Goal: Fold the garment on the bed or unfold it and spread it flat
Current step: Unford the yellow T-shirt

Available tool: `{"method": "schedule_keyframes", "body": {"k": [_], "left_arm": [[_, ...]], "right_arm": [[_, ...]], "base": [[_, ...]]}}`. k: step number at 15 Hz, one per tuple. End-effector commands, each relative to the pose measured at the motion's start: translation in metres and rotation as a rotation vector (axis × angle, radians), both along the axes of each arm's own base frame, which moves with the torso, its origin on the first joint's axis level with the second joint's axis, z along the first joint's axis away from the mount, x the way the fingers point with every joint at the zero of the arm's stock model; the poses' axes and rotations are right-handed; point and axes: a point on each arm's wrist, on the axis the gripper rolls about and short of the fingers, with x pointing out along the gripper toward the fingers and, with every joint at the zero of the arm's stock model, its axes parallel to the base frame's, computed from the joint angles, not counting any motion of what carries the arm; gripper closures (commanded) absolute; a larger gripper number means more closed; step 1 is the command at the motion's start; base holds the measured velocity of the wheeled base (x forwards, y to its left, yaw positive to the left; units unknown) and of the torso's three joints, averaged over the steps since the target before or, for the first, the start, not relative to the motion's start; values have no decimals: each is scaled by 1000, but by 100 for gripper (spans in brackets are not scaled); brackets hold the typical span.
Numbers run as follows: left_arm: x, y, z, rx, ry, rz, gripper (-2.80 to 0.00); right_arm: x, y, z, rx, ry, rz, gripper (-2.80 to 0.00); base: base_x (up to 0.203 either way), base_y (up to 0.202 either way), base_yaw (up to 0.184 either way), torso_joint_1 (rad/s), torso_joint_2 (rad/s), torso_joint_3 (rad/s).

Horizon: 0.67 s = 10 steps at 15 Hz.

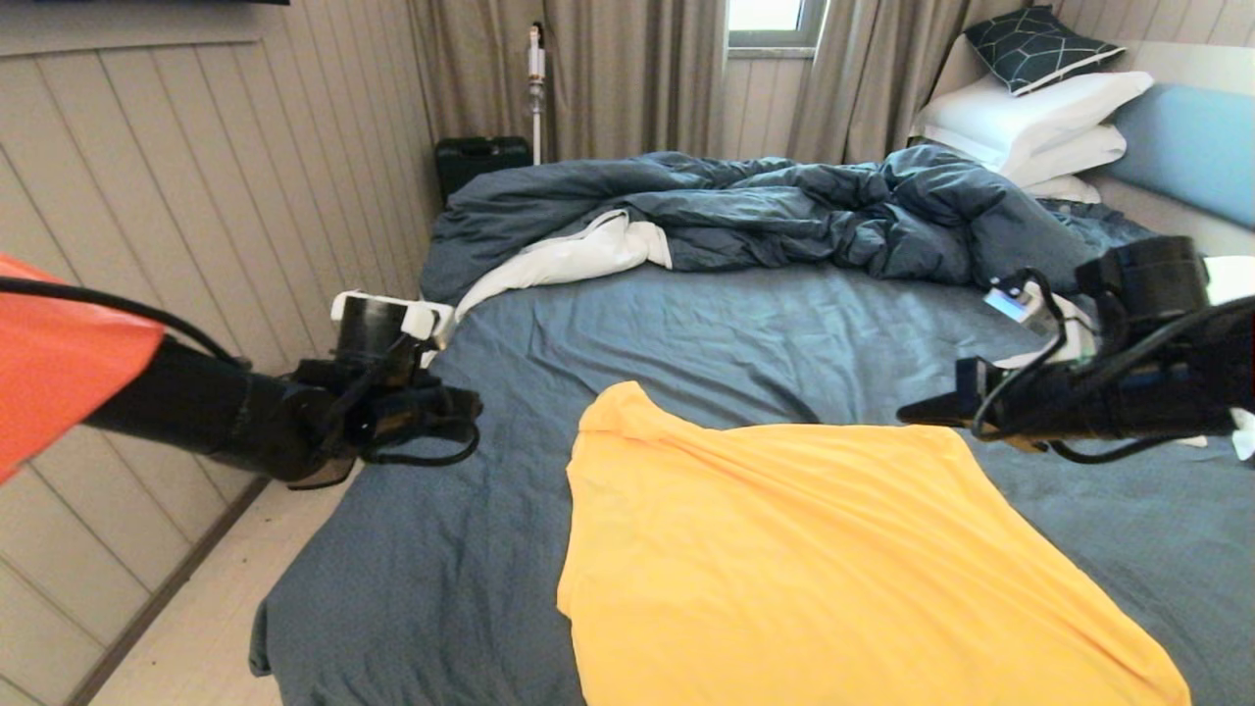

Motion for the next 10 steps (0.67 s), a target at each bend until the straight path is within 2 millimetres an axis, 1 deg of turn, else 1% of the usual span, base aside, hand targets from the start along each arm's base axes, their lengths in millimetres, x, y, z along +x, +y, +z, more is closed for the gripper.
{"method": "schedule_keyframes", "body": {"k": [1, 2, 3, 4, 5, 6, 7, 8, 10], "left_arm": [[-50, 22, 16, -27, 9, 24, 0], [-72, 31, 6, -35, 61, 36, 0], [-89, 38, -3, -45, 107, 49, 0], [-103, 43, -10, -75, 143, 75, 0], [-111, 46, -12, -142, 155, 117, 0], [-115, 48, -13, -178, 149, 137, 0], [-119, 49, -15, -185, 150, 138, 0], [-123, 46, -19, -186, 164, 118, 0], [-126, 39, -29, -210, 160, 59, 0]], "right_arm": [[42, 24, -8, -18, 27, 31, 0], [64, 43, -9, -47, 32, 35, 0], [83, 63, -14, -81, 40, 37, 0], [102, 85, -19, -118, 42, 37, 0], [118, 110, -27, -155, 52, 44, 0], [126, 139, -41, -194, 64, 65, 0], [125, 176, -53, -231, 54, 108, 0], [121, 201, -65, -266, 52, 132, 0], [127, 219, -92, -295, 34, 143, 0]], "base": [[0, 0, 0, 0, 0, 0], [0, 0, 0, 0, 0, 0], [0, 0, 0, 0, 0, 0], [0, 0, 0, 0, 0, 0], [0, 0, 0, 0, 0, 0], [0, 0, 0, 0, 0, 0], [0, 0, 0, 0, 0, 0], [0, 0, 0, 0, 0, 0], [0, 0, 0, 0, 0, 0]]}}
